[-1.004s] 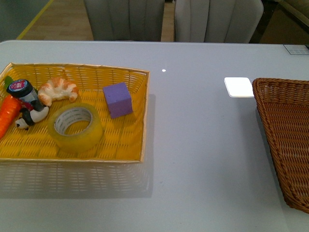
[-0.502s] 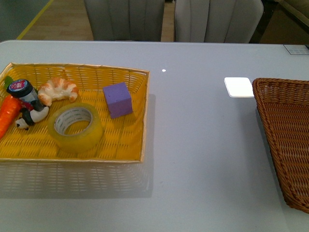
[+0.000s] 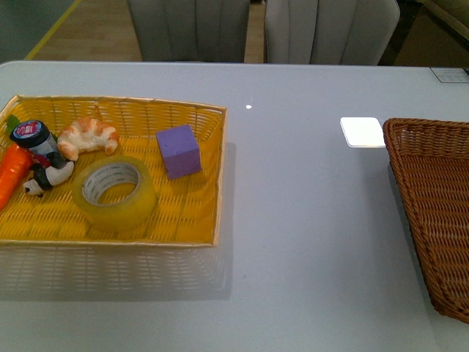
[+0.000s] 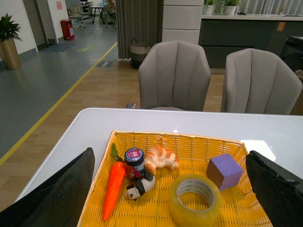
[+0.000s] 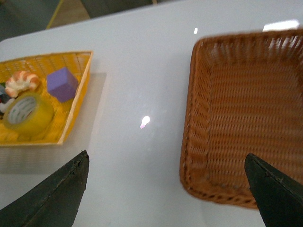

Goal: Move tape to another basket

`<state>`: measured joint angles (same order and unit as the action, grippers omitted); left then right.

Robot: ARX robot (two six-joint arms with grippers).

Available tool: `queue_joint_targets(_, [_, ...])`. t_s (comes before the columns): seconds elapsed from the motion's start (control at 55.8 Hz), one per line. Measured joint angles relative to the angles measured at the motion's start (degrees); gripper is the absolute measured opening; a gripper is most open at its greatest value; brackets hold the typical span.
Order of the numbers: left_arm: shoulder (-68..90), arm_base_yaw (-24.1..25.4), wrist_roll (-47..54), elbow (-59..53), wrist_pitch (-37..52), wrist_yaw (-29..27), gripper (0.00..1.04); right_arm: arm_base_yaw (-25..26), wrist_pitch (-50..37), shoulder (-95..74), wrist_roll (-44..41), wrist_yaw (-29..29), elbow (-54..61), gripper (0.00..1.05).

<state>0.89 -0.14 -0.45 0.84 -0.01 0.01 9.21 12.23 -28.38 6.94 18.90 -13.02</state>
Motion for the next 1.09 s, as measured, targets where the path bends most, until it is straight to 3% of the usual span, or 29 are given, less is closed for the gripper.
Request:
queue_joint_targets(0.125, [0.00, 0.00, -0.02, 0.00, 0.00, -0.02, 0.96, 3.58, -12.76, -15.63, -0.42, 0.37, -4.48, 0.96])
queue_joint_targets(0.197, [0.00, 0.00, -0.02, 0.00, 0.00, -0.02, 0.96, 6.82, -25.70, -31.95, -2.82, -1.40, -9.51, 0.96])
queue_joint_targets(0.376, [0.00, 0.00, -0.02, 0.00, 0.00, -0.02, 0.96, 11.13, -38.77, -62.38, -10.05, -6.69, -23.37, 0.96])
queue_joint_targets(0.735, [0.00, 0.00, -0.02, 0.00, 0.00, -0.02, 0.96, 17.81, -35.69, -90.75, -14.08, -10.12, -42.69, 0.96])
queue_joint_targets(1.093, [0.00, 0.00, -0.02, 0.00, 0.00, -0.02, 0.96, 17.99, -32.33, -99.32, -17.38, -10.38, -49.33, 0.96])
